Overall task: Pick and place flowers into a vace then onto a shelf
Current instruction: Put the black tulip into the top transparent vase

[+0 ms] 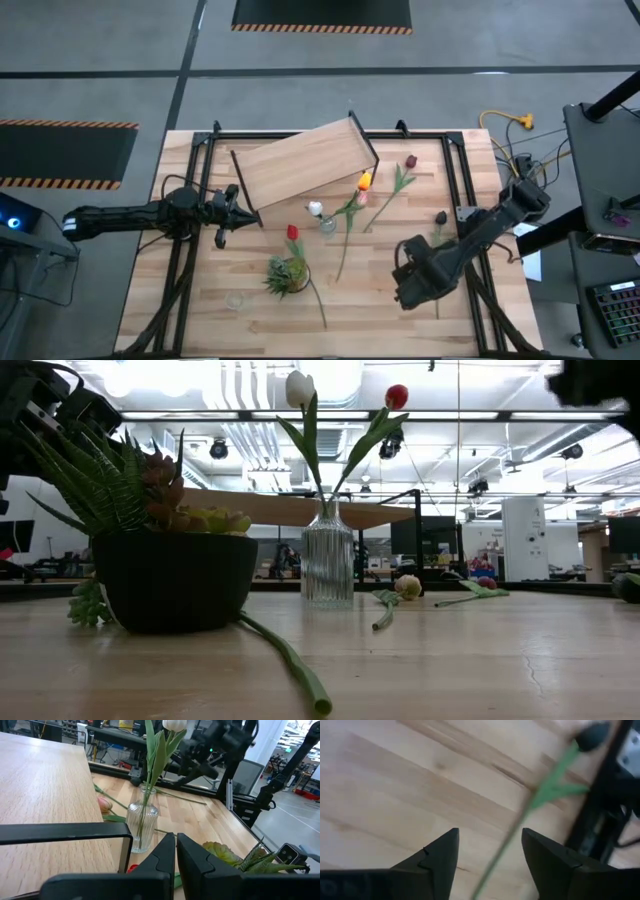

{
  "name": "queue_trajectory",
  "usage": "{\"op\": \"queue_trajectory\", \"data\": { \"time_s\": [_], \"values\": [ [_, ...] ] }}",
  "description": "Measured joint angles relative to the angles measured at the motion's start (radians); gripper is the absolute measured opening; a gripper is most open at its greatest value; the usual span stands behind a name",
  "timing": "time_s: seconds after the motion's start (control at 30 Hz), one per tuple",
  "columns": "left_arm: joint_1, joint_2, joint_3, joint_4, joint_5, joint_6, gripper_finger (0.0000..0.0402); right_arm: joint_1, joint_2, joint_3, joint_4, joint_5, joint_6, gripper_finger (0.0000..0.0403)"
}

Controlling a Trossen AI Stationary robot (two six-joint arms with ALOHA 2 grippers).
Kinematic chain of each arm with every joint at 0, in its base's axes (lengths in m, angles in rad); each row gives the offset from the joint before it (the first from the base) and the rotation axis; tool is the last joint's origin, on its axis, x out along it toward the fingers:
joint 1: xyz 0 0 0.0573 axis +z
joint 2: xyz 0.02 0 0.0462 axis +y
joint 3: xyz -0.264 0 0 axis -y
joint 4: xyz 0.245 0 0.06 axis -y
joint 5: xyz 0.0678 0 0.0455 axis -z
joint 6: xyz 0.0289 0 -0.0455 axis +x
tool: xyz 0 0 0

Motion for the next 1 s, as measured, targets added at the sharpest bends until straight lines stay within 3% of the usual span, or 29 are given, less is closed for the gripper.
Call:
{"op": "queue_trajectory", "data": {
  "time_s": [0.2,0.33,0.43,0.8,1.0],
  "values": [
    [0.000,0.000,0.000,0.000,0.000,0.000,0.0001,0.027,0.000,-0.118,0.030,-0.043,0.159,0.0253],
    [0.000,0.000,0.000,0.000,0.000,0.000,0.0001,0.027,0.000,-0.189,0.129,-0.055,0.179,0.0265],
    [0.000,0.000,0.000,0.000,0.000,0.000,0.0001,0.027,0.000,-0.239,0.202,-0.055,0.178,0.0267],
    [0.000,0.000,0.000,0.000,0.000,0.000,0.0001,0.026,-0.009,-0.366,0.217,-0.065,0.215,0.0254],
    [0.000,0.000,0.000,0.000,0.000,0.000,0.0001,0.024,-0.079,-0.458,0.338,-0.056,0.235,0.0248]
  ]
}}
